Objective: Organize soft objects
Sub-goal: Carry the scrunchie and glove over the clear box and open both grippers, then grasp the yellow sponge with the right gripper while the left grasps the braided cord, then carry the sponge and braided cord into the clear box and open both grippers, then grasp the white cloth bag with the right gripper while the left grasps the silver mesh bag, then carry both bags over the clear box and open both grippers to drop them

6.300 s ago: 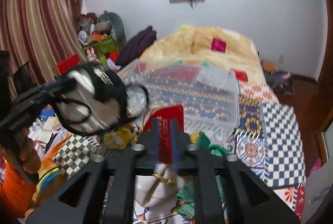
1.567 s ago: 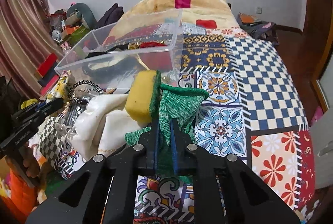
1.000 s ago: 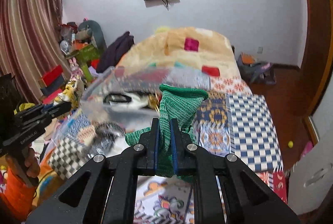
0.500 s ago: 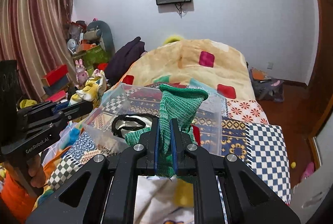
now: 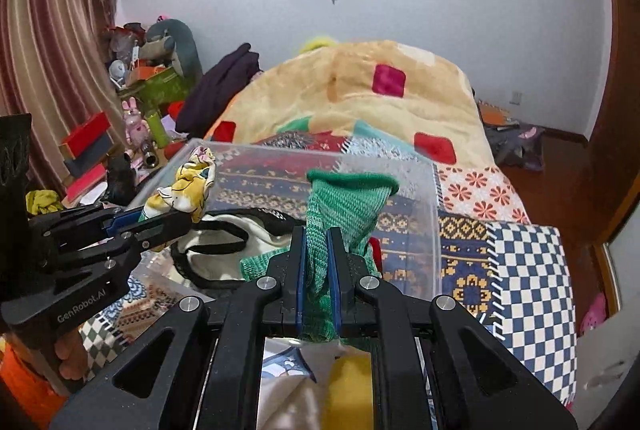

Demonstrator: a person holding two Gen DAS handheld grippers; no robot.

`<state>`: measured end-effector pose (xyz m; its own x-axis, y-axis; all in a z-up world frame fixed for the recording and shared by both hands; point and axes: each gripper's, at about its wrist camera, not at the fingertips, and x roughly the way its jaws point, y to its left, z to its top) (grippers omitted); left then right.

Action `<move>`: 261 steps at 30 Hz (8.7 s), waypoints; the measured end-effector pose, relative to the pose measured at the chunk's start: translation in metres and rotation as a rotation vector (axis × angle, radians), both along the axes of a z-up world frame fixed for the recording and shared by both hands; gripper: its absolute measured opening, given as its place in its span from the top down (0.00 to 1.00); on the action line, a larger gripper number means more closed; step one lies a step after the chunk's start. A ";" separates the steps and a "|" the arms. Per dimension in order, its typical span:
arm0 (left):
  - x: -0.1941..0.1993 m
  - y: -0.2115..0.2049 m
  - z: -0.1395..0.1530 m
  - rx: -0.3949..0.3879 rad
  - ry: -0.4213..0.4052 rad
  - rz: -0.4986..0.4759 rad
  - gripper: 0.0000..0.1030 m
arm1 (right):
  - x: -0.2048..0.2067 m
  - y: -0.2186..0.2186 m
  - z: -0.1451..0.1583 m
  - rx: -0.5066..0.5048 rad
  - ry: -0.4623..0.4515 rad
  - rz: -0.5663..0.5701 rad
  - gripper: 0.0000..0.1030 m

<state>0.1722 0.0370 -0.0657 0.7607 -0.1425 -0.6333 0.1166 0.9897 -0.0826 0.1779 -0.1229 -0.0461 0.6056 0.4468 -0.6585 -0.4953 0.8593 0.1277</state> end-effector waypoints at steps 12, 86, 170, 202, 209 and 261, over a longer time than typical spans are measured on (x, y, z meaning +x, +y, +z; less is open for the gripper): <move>0.014 -0.007 -0.013 0.003 0.065 -0.017 0.80 | 0.003 0.001 -0.006 -0.025 0.049 0.002 0.81; -0.087 -0.010 -0.003 -0.011 0.003 -0.019 0.94 | -0.078 -0.030 0.003 -0.035 0.002 0.123 0.74; -0.092 -0.010 -0.027 0.013 0.086 0.013 0.12 | -0.070 -0.018 -0.038 -0.060 0.164 0.101 0.22; -0.096 -0.016 -0.040 -0.052 0.121 -0.052 0.79 | -0.079 -0.013 -0.043 -0.029 0.168 0.159 0.89; -0.105 -0.013 -0.005 -0.045 0.023 -0.041 0.79 | -0.080 -0.024 -0.007 0.030 0.071 0.137 0.89; -0.008 0.002 0.006 -0.032 -0.030 0.063 0.48 | -0.004 -0.022 0.010 0.030 0.014 -0.060 0.47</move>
